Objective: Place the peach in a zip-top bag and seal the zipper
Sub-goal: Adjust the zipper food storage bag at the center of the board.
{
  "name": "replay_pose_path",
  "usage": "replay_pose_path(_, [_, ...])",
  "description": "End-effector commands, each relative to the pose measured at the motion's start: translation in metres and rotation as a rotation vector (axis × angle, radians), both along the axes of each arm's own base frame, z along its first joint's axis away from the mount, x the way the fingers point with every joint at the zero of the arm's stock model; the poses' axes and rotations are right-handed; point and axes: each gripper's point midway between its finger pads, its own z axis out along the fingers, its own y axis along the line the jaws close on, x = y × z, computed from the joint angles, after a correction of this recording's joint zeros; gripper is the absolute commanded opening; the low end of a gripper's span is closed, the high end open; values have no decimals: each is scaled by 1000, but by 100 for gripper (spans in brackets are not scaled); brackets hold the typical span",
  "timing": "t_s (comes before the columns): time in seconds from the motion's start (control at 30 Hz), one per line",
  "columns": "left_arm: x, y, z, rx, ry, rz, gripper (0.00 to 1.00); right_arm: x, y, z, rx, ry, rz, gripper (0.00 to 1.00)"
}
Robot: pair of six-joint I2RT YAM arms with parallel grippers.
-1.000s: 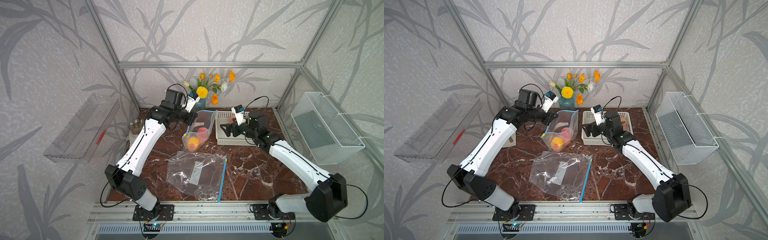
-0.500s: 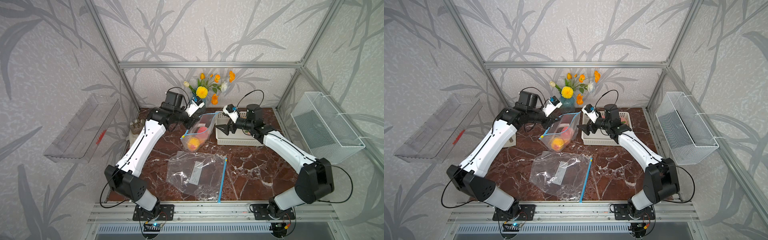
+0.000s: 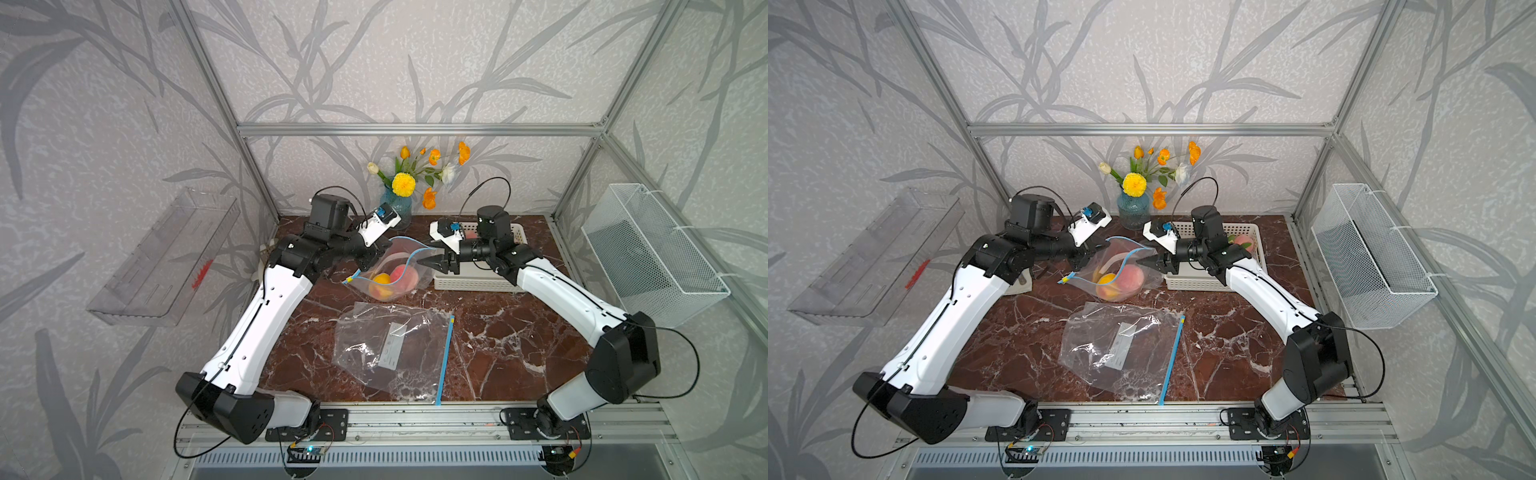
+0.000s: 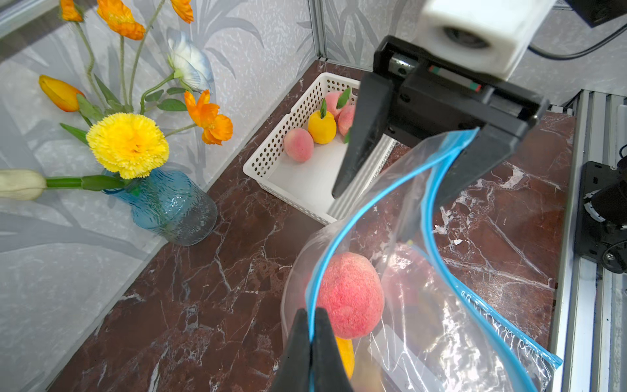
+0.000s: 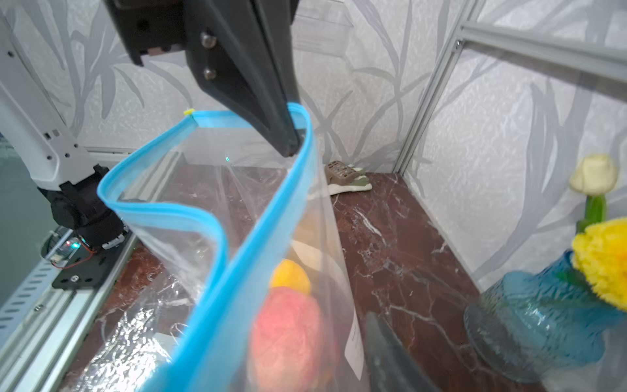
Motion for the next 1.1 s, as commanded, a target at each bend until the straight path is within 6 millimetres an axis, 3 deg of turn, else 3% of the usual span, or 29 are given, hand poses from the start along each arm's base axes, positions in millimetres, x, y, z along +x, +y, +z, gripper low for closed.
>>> replay_pose_path(0.0, [5,1,3,-5,-33,9,0,-15,0,31,66,-41,38,34])
replay_pose_path(0.1, [8,4,0,-13,-11,42,1,-18,-3,31,81,-22,13,2])
replay_pose_path(0.17, [11,5,2,-42,3,79,17,-15,-6,28,87,3,-37,0])
replay_pose_path(0.2, [14,6,7,-67,2,109,29,-13,-9,25,93,17,-69,0])
replay_pose_path(0.23, [20,9,14,-102,-2,166,49,-10,-11,22,97,34,-107,0])
replay_pose_path(0.3, [31,21,32,-183,-28,302,80,-3,-17,15,101,79,-181,0])
replay_pose_path(0.37, [34,34,45,-223,-55,395,94,2,-22,6,102,133,-245,0])
replay_pose_path(0.57, [26,58,42,-275,-53,510,99,7,-34,-20,83,215,-358,0])
replay_pose_path(0.8, [23,90,-9,-419,86,658,99,3,-40,-18,72,215,-374,0])
replay_pose_path(0.97, [20,91,-41,-528,165,656,99,7,-45,-12,93,258,-386,0])
replay_pose_path(1.07, [15,90,-51,-557,154,646,99,11,-47,-12,107,299,-387,0])
